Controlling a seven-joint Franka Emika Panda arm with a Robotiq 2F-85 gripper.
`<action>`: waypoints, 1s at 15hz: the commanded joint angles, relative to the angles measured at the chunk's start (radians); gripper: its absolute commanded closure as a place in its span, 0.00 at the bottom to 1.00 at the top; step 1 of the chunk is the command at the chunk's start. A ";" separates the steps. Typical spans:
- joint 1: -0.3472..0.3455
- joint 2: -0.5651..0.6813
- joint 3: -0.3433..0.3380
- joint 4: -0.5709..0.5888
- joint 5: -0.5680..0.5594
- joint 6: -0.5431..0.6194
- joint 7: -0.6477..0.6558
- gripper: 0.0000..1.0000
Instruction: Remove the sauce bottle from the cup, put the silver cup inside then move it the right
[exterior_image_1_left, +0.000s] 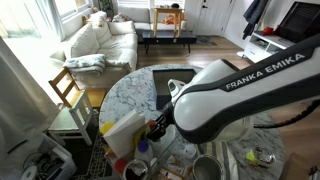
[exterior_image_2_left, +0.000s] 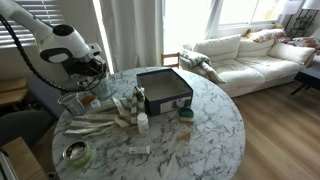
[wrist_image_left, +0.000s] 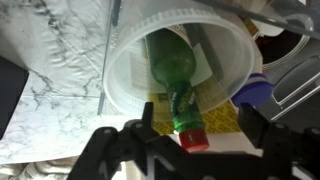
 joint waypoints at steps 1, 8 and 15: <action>-0.007 0.020 0.026 0.020 0.072 0.040 -0.010 0.41; -0.001 0.018 0.024 0.015 0.077 0.078 -0.011 0.92; -0.048 -0.037 -0.009 -0.041 -0.236 0.082 0.206 0.92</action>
